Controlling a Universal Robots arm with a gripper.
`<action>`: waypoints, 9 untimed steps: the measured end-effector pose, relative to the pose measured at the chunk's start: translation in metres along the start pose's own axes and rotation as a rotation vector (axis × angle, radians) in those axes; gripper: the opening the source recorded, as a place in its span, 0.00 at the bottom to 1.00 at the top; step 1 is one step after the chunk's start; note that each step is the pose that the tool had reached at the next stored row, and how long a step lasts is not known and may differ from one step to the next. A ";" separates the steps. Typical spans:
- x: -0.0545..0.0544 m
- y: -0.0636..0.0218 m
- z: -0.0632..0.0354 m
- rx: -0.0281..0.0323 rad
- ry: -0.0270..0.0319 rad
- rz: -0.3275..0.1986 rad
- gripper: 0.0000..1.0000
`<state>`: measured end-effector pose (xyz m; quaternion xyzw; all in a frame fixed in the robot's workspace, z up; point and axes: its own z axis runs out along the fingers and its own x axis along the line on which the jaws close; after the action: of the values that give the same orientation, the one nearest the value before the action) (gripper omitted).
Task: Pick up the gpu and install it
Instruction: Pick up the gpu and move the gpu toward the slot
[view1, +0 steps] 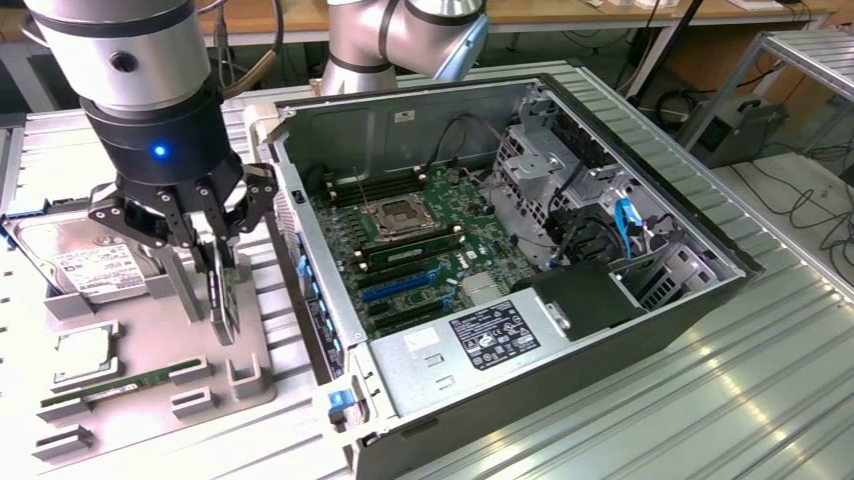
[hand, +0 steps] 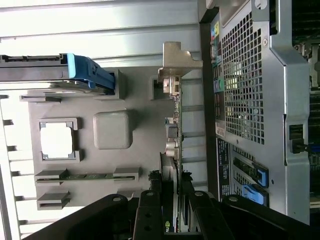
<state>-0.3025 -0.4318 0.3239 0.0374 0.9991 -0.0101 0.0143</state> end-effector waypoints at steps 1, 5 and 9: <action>0.000 0.0000 -0.0006 0.0000 0.0000 0.000 0.26; 0.000 0.0000 -0.0023 0.0001 0.0000 0.000 0.26; 0.000 -0.0001 -0.0044 0.0000 0.0000 0.000 0.26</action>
<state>-0.3025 -0.4319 0.3282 0.0374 0.9991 -0.0102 0.0143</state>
